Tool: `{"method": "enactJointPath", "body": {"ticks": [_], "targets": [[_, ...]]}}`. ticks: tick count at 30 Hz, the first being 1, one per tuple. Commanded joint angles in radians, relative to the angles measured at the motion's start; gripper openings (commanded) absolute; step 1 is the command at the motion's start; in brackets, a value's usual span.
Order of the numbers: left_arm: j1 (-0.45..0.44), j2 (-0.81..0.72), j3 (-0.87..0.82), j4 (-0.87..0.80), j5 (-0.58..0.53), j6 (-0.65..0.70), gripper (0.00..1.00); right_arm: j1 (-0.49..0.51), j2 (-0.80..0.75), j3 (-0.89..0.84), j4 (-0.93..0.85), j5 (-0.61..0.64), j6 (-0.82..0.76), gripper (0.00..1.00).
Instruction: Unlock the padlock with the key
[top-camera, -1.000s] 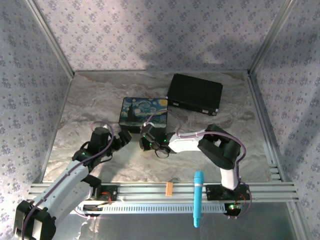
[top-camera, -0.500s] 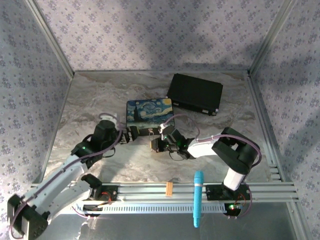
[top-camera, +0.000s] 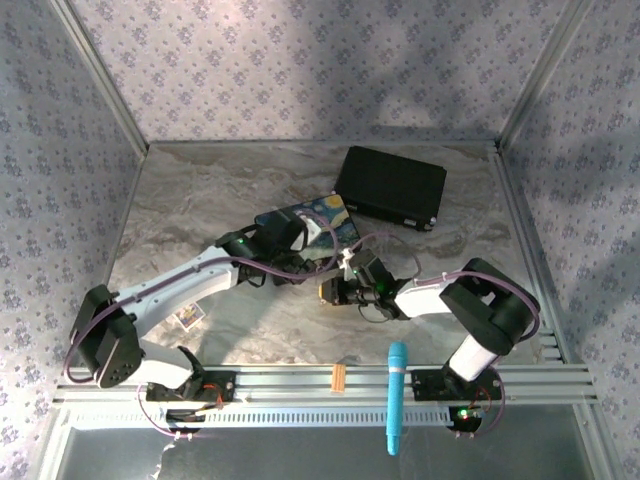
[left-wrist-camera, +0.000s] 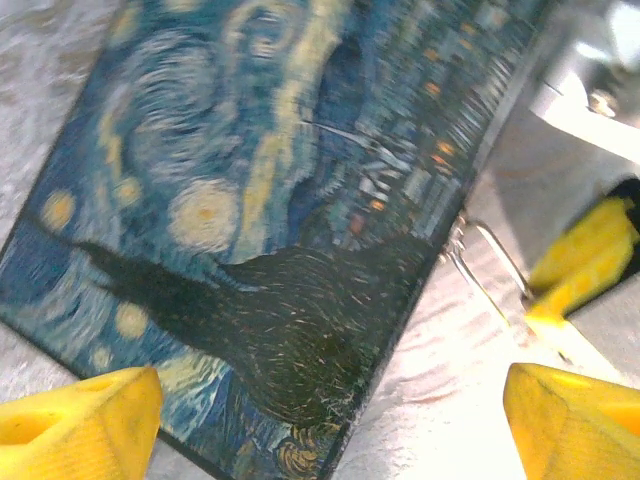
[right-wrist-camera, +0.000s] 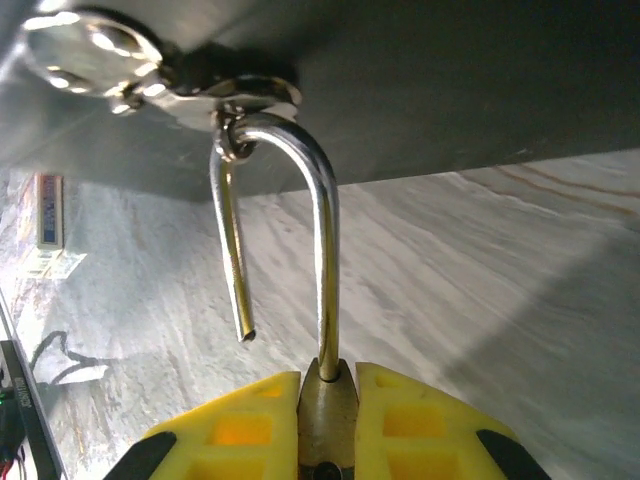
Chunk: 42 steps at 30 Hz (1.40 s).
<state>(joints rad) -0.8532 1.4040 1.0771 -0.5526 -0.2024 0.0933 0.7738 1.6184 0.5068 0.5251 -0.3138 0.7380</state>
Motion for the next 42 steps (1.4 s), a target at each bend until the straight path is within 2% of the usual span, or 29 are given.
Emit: {"method": "enactJointPath", "body": {"ticks": [1, 3, 7, 9, 12, 13, 16, 22, 28, 42], "targets": [[-0.022, 0.06, 0.05, -0.037, 0.046, 0.18, 0.87, -0.033, -0.017, -0.033, 0.03, -0.032, 0.039, 0.08], [-0.025, 0.126, 0.062, -0.042, 0.062, 0.189, 0.83, -0.044, -0.002, -0.038, 0.071, -0.051, 0.06, 0.08], [-0.052, 0.207, 0.053, -0.037, 0.004, 0.177, 0.77, -0.032, 0.006, -0.025, 0.082, -0.044, 0.066, 0.08], [-0.053, 0.221, 0.038, -0.022, -0.004, 0.163, 0.72, -0.027, 0.007, -0.03, 0.095, -0.027, 0.075, 0.08], [-0.065, 0.238, 0.016, -0.015, -0.054, 0.148, 0.59, -0.014, 0.02, -0.043, 0.152, 0.019, 0.105, 0.06], [-0.068, 0.242, 0.007, -0.012, -0.064, 0.142, 0.58, -0.011, 0.033, -0.047, 0.182, 0.036, 0.123, 0.05], [-0.08, 0.252, -0.025, -0.008, -0.078, 0.141, 0.41, 0.002, 0.073, -0.064, 0.302, 0.094, 0.186, 0.02], [-0.1, 0.303, -0.059, -0.005, -0.117, 0.116, 0.35, 0.029, 0.092, -0.099, 0.472, 0.26, 0.257, 0.0], [-0.122, 0.342, -0.058, -0.001, -0.13, 0.094, 0.31, 0.061, 0.02, -0.13, 0.446, 0.376, 0.246, 0.0], [-0.157, 0.346, -0.092, 0.019, -0.111, 0.098, 0.26, -0.018, 0.058, -0.11, 0.579, 0.37, 0.304, 0.0]]}}
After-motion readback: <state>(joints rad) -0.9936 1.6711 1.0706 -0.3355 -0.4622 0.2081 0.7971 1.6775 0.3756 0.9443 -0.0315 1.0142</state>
